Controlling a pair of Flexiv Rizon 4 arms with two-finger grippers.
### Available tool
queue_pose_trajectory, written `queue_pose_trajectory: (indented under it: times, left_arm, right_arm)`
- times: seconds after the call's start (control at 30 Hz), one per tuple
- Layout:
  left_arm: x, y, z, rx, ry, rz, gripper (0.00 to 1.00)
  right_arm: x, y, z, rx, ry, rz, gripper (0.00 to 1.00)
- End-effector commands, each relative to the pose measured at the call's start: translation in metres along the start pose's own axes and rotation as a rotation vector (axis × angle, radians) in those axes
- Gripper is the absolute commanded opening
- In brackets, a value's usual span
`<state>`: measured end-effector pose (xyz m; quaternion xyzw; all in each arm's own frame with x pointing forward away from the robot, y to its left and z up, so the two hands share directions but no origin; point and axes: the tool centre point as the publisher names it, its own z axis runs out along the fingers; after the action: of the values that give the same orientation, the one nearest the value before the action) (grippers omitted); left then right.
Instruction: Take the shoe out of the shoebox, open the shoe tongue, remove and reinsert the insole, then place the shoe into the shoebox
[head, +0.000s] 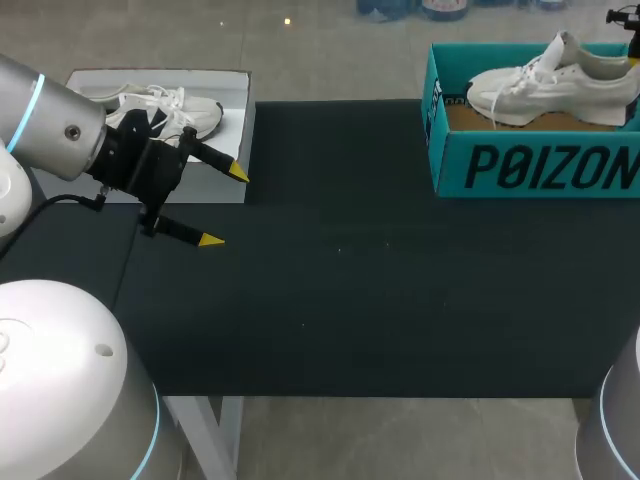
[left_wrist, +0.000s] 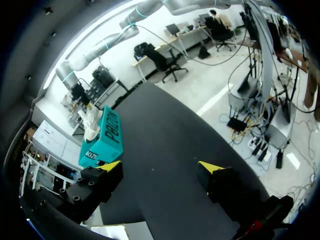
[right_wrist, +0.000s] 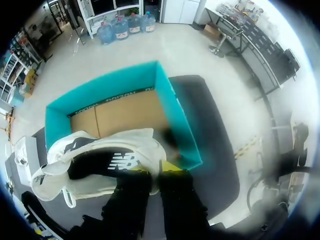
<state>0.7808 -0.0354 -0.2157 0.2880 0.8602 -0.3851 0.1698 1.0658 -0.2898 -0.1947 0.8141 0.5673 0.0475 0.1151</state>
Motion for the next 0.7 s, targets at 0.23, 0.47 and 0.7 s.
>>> queue_pose_trajectory:
  times: [0.23, 0.47, 0.7]
  left_arm:
    - [0.000, -0.001, 0.000, -0.005, 0.002, -0.001, 1.00]
    - [0.000, -0.001, 0.000, -0.005, 0.002, -0.001, 1.00]
    - [0.000, -0.001, 0.000, -0.005, 0.002, -0.001, 1.00]
  right_arm:
    - [0.004, -0.003, 0.012, -0.010, 0.016, 0.001, 0.00]
    - [0.003, -0.020, 0.011, -0.025, 0.030, -0.015, 0.00]
    - [0.004, -0.029, 0.017, -0.032, 0.030, -0.020, 0.00]
